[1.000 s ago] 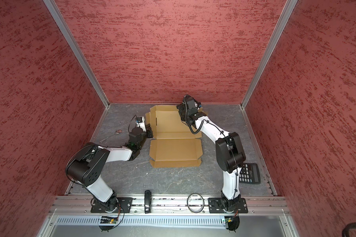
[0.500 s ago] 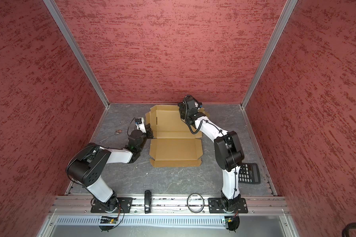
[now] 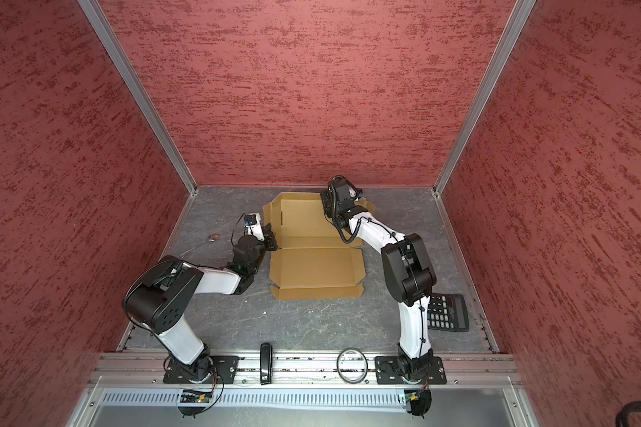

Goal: Fold the paper box

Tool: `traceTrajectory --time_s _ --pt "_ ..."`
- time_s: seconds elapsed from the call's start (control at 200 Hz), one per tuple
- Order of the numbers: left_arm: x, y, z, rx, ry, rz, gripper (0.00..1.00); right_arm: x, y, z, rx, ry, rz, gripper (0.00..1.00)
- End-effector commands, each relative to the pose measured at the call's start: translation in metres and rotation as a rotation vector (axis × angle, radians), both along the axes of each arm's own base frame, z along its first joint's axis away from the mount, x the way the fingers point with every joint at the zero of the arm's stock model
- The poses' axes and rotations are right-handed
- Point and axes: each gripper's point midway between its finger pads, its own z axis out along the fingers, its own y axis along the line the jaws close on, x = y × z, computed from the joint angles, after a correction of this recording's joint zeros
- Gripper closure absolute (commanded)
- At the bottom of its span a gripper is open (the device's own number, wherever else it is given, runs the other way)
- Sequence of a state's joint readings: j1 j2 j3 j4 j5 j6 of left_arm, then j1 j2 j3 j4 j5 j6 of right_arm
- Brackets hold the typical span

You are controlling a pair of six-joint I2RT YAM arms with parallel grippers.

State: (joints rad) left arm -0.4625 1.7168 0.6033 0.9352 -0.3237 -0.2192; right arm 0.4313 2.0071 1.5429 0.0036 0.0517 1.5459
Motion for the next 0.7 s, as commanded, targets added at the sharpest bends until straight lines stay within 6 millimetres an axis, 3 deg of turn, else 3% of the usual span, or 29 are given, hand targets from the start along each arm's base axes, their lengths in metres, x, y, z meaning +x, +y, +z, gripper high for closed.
traceTrajectory --time_s 0.0,0.516,0.696 --pt "0.004 -0.002 0.008 -0.012 -0.034 0.01 1.0 0.003 -0.007 0.007 0.086 -0.004 -0.072 0.65" --pt "0.006 -0.009 0.004 -0.001 -0.024 -0.008 1.0 -0.003 -0.005 -0.003 0.107 -0.013 -0.068 0.79" --pt "0.007 -0.01 0.005 0.006 -0.025 -0.011 1.0 -0.003 -0.005 -0.008 0.109 -0.011 -0.072 0.77"
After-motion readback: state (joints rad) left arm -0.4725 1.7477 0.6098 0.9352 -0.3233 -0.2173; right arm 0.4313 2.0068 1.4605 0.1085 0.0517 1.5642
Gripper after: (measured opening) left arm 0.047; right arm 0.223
